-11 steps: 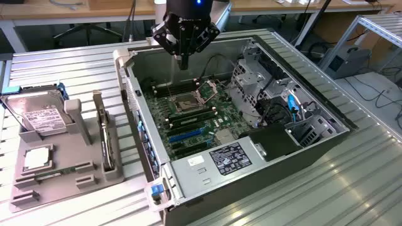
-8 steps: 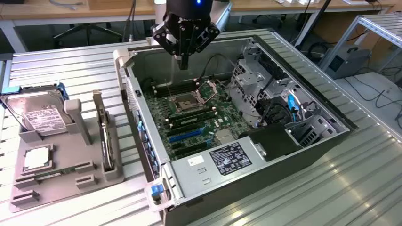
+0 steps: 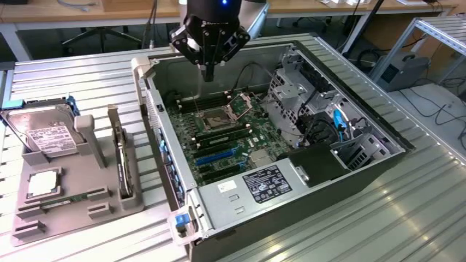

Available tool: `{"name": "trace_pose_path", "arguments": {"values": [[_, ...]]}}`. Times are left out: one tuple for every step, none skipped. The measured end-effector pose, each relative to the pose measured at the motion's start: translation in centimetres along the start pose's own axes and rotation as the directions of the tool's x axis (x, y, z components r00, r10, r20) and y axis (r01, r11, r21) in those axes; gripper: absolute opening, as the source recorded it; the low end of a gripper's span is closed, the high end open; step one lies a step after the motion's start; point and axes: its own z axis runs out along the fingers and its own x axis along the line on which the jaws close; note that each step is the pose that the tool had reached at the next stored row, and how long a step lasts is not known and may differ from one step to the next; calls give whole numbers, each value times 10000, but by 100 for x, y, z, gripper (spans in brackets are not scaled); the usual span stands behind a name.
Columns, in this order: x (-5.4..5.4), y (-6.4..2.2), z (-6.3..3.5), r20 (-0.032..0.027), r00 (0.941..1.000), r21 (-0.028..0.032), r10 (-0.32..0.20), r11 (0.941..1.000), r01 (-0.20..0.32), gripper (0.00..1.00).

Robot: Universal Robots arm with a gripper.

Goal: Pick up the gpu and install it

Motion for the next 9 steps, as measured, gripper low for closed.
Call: {"name": "trace_pose_path", "arguments": {"values": [[14,-1,-1,0,10000,0,0,10000,0,11],[28,-2,-1,0,10000,0,0,10000,0,11],[34,-2,-1,0,10000,0,0,10000,0,11],[47,-3,-1,0,10000,0,1,10000,-1,11],[66,-5,-2,0,10000,0,0,10000,0,11],[74,-5,-2,0,10000,0,0,10000,0,11],[81,-5,-2,0,10000,0,0,10000,0,11],[90,-6,-3,0,10000,1,0,10000,0,11],[98,-7,-3,0,10000,0,-1,10000,1,11]]}}
